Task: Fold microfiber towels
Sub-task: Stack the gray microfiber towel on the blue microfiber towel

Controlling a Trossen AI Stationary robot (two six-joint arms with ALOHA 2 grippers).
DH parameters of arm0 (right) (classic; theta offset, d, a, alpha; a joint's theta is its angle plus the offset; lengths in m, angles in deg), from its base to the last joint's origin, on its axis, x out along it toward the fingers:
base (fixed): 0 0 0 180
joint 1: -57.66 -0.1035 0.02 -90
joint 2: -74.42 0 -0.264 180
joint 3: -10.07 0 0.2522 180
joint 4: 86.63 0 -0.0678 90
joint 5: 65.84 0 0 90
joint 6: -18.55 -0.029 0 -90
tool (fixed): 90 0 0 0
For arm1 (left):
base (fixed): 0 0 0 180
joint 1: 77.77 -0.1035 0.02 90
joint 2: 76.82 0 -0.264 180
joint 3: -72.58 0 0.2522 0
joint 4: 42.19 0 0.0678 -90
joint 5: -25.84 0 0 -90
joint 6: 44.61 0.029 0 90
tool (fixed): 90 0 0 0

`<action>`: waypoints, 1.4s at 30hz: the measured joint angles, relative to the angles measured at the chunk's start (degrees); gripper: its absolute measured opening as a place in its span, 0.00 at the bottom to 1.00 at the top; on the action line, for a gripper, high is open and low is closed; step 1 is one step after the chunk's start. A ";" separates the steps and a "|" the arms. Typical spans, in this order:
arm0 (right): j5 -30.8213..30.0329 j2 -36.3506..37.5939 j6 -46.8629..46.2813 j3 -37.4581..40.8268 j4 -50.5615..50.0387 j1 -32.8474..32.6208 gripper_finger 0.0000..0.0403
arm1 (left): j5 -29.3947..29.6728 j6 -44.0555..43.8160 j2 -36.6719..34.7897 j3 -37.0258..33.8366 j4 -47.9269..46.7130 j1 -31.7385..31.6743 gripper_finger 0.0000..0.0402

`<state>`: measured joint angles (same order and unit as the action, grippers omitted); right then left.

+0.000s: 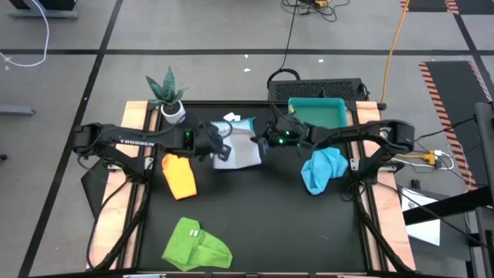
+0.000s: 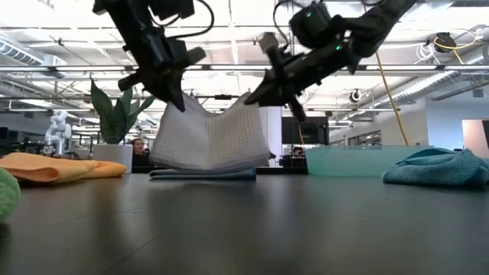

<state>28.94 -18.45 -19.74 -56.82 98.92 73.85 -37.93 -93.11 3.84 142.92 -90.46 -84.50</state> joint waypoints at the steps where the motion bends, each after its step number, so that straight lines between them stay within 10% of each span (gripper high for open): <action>1: 0.62 -1.07 0.08 -1.03 0.23 0.73 0.00 | -0.66 0.71 -0.04 0.00 -0.43 -1.32 0.02; 16: 2.97 -10.77 0.71 -8.69 -0.31 7.88 0.00 | -8.04 17.26 0.64 0.02 0.16 -16.33 0.02; 42: 3.42 -21.68 6.31 -13.94 0.78 12.65 0.01 | -13.75 25.96 9.09 0.09 3.36 -24.14 0.09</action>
<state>32.36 -40.13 -13.42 -70.76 99.70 86.50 -51.69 -67.16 12.93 143.00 -87.09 -108.64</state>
